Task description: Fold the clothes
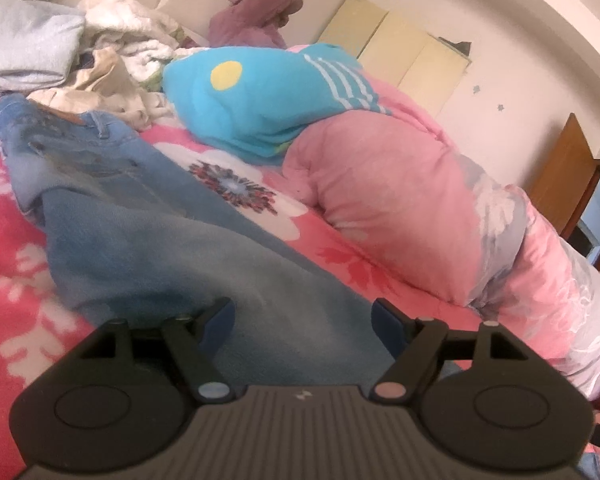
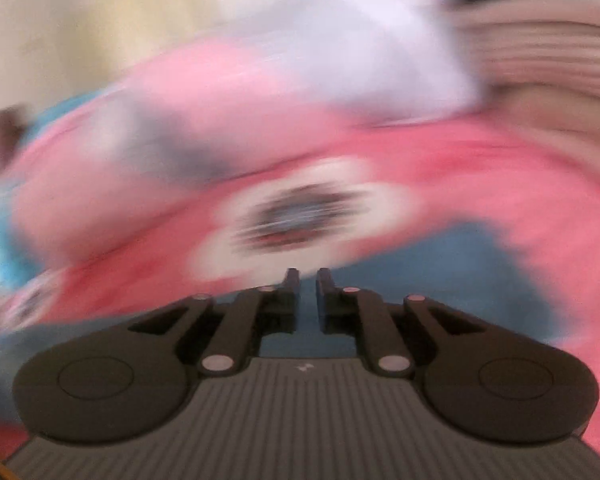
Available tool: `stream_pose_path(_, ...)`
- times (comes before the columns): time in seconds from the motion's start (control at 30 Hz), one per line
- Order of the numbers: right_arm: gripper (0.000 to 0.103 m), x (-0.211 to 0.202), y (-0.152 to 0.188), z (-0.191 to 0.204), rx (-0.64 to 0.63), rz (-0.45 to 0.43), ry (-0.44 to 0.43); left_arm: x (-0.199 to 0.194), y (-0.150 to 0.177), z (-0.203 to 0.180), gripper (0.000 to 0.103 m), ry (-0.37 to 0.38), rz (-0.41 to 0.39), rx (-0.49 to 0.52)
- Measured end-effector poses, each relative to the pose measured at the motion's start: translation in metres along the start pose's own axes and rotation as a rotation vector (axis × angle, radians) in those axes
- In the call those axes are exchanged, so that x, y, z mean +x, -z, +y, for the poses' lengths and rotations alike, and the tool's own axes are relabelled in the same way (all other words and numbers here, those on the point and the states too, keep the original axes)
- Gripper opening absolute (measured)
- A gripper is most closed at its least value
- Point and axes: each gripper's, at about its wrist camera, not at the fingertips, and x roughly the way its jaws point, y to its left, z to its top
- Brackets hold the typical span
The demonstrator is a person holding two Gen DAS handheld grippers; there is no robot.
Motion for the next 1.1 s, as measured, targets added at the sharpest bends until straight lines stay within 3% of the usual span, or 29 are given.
stream_pose_path(0.07, 0.017, 0.012, 0.004, 0.025, -0.069, 0.051, -0.111, 0.000, 0.000, 0.003, 0.077, 0.005, 0.005, -0.014)
stream_pose_path(0.13, 0.017, 0.018, 0.013, 0.029, -0.107, 0.098, -0.143, -0.001, 0.000, 0.004, 0.077, 0.008, 0.006, -0.019)
stream_pose_path(0.2, 0.018, 0.021, 0.022, 0.001, -0.057, 0.130, -0.110, -0.001, 0.000, 0.005, 0.077, 0.009, 0.008, -0.021)
stream_pose_path(0.3, 0.010, -0.002, 0.032, -0.080, 0.152, 0.076, -0.125, 0.000, 0.001, 0.004, 0.077, 0.004, 0.009, -0.019)
stream_pose_path(0.43, 0.007, -0.063, 0.033, -0.161, 0.396, -0.083, 0.085, -0.001, 0.001, 0.003, 0.077, 0.004, 0.007, -0.022)
stream_pose_path(0.47, 0.012, -0.075, 0.032, -0.172, 0.421, -0.114, 0.133, -0.002, 0.001, 0.003, 0.077, 0.004, 0.005, -0.020)
stream_pose_path(0.53, 0.029, -0.088, 0.026, -0.170, 0.396, -0.138, 0.333, -0.004, 0.001, 0.002, 0.077, 0.010, 0.000, -0.017)
stream_pose_path(0.6, 0.029, -0.093, 0.021, -0.157, 0.359, -0.153, 0.361, -0.009, -0.001, 0.000, 0.077, 0.027, 0.001, -0.013)
stream_pose_path(0.7, 0.030, -0.078, 0.008, -0.110, 0.284, -0.146, 0.191, -0.025, -0.004, -0.005, 0.077, 0.044, -0.004, 0.006)
stream_pose_path(0.8, 0.046, -0.049, -0.005, -0.038, 0.121, -0.092, 0.001, -0.039, -0.010, -0.010, 0.077, 0.006, 0.006, 0.058)
stream_pose_path(1.0, 0.061, 0.043, 0.019, 0.134, -0.209, 0.209, -0.351, -0.066, -0.030, 0.003, 0.077, -0.100, 0.071, 0.040)
stream_pose_path(1.1, 0.074, 0.064, 0.036, 0.201, -0.297, 0.305, -0.446, -0.091, -0.055, 0.015, 0.077, -0.143, 0.076, 0.055)
